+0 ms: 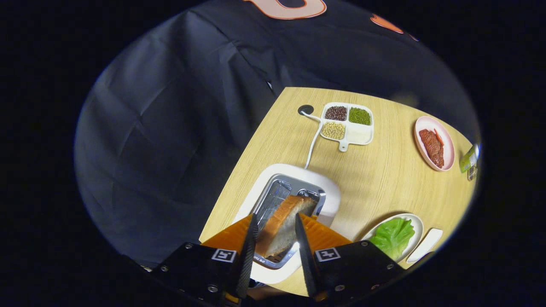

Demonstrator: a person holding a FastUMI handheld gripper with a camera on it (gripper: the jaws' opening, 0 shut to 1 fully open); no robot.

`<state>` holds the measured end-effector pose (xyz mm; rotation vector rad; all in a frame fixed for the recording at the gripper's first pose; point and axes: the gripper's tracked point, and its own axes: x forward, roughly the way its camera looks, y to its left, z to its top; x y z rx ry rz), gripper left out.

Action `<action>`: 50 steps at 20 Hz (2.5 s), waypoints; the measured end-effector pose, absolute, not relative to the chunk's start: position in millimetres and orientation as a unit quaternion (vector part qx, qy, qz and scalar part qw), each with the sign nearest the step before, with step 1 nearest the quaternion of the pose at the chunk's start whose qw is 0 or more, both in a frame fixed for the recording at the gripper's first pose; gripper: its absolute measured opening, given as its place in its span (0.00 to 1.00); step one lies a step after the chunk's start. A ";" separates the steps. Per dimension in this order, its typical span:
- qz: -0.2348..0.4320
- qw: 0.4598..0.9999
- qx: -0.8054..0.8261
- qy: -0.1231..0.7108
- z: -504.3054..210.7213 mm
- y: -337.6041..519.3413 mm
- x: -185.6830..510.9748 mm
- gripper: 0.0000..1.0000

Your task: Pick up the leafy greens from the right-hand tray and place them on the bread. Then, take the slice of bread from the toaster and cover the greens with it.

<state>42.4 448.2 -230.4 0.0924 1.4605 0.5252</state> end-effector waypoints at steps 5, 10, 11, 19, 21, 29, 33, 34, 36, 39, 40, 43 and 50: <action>0.241 0.721 0.058 0.647 -227.0 439.2 45.6 0.31; 0.243 0.730 0.100 0.631 -210.4 423.1 53.0 0.10; 0.247 0.734 0.106 0.624 -204.9 421.0 53.3 0.09; 0.272 0.761 0.155 0.568 -155.3 389.9 55.4 0.09; 0.277 0.766 0.165 0.557 -144.8 378.7 55.6 0.09; 0.268 0.779 0.197 0.532 -133.3 326.8 49.3 0.09; 0.250 0.786 0.204 0.527 -137.7 295.5 46.0 0.09; 0.246 0.788 0.204 0.527 -141.8 287.6 45.8 0.09; 0.244 0.787 0.203 0.529 -152.9 276.0 41.3 0.09; 0.245 0.776 0.215 0.539 -168.5 266.0 31.5 0.09; 0.244 0.777 0.216 0.538 -172.9 260.8 31.0 0.09; 0.240 0.777 0.225 0.538 -187.2 247.3 27.4 0.09; 0.228 0.765 0.240 0.552 -236.0 221.1 18.9 0.09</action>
